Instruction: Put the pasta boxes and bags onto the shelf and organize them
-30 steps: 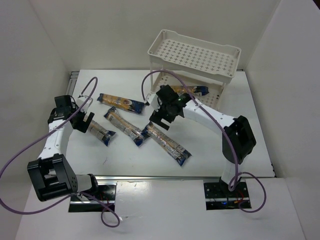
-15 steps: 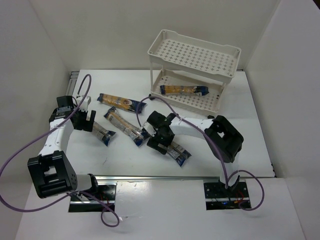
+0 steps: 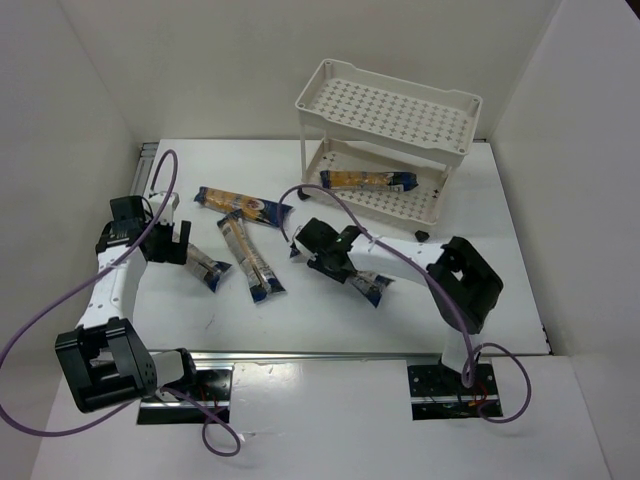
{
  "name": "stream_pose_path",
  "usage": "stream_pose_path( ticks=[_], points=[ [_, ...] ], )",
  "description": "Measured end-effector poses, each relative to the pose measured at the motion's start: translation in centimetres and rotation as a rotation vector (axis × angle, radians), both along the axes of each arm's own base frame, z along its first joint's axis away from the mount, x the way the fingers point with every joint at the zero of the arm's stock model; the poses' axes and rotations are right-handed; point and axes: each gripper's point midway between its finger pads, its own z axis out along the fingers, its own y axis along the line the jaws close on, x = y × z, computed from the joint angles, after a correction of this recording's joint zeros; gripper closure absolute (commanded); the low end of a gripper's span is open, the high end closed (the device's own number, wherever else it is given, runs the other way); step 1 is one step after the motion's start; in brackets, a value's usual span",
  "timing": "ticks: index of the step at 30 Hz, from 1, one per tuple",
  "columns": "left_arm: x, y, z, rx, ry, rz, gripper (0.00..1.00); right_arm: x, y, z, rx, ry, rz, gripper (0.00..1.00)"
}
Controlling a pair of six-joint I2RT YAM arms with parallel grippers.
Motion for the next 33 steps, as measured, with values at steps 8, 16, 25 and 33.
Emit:
stream_pose_path(
  ticks=[8,16,25,33],
  points=[
    [-0.3,0.4,0.1,0.028,0.002,0.003,0.0,6.3,-2.9,8.7,-0.158,-0.39,0.052,1.0],
    [-0.4,0.8,0.4,0.06,-0.004,-0.003,0.0,16.1,-7.9,13.8,-0.254,-0.649,0.0,1.0],
    [-0.3,1.0,0.4,0.068,-0.005,0.0,0.0,22.0,-11.5,10.1,-0.397,-0.657,0.02,0.96],
    [-0.2,1.2,0.5,0.085,-0.008,-0.013,0.0,24.8,-10.7,9.9,-0.4,-0.677,0.05,0.08]
  ],
)
